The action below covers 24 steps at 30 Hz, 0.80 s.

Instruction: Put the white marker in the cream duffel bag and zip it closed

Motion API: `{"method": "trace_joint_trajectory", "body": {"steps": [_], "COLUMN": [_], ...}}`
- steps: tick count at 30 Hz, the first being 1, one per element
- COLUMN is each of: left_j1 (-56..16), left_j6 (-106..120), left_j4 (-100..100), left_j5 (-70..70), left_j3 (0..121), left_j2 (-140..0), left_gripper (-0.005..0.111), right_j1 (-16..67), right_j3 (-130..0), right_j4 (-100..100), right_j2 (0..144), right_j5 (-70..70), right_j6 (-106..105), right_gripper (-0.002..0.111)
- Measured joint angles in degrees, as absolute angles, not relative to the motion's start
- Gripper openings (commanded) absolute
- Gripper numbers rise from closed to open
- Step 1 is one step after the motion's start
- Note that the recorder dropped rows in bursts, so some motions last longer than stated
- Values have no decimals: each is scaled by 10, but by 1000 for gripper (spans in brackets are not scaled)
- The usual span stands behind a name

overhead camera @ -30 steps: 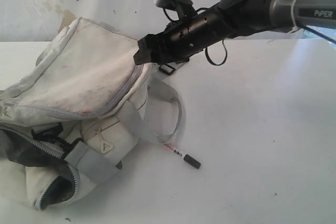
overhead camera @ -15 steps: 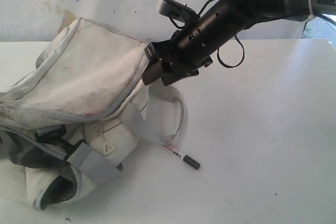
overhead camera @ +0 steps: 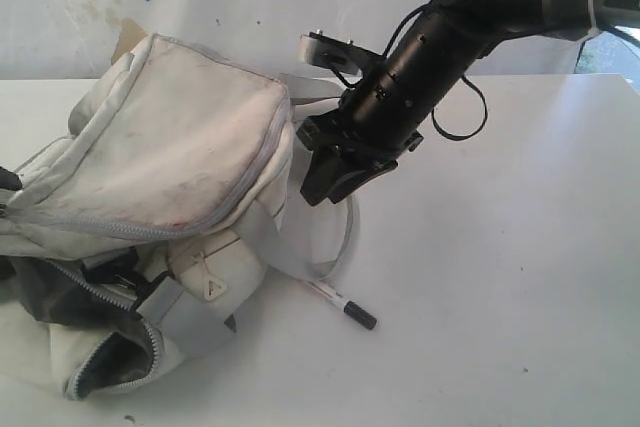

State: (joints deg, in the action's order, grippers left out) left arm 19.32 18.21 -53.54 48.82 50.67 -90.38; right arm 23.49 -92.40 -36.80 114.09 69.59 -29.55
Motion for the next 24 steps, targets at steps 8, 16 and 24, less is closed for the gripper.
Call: {"method": "trace_joint_trajectory", "body": {"steps": [8,16,24], "left_j1": [193,193,193], "left_j6": [206,245,238], "left_j4": [-522,-558,-543], "left_j5": [493,514,484], "left_j3": [507,507,508], "left_j2": [-926,-943,-943], "left_gripper": [52,43,38], "right_j1": [235,235,235], "right_j3": [-924,-924,-924], "right_j4": [-367,-366,-366], "right_j2": [1141,1141,1141], "right_j5": [696,696,695], "right_j6": [-296,-296,-296], "right_gripper": [34,34,34]}}
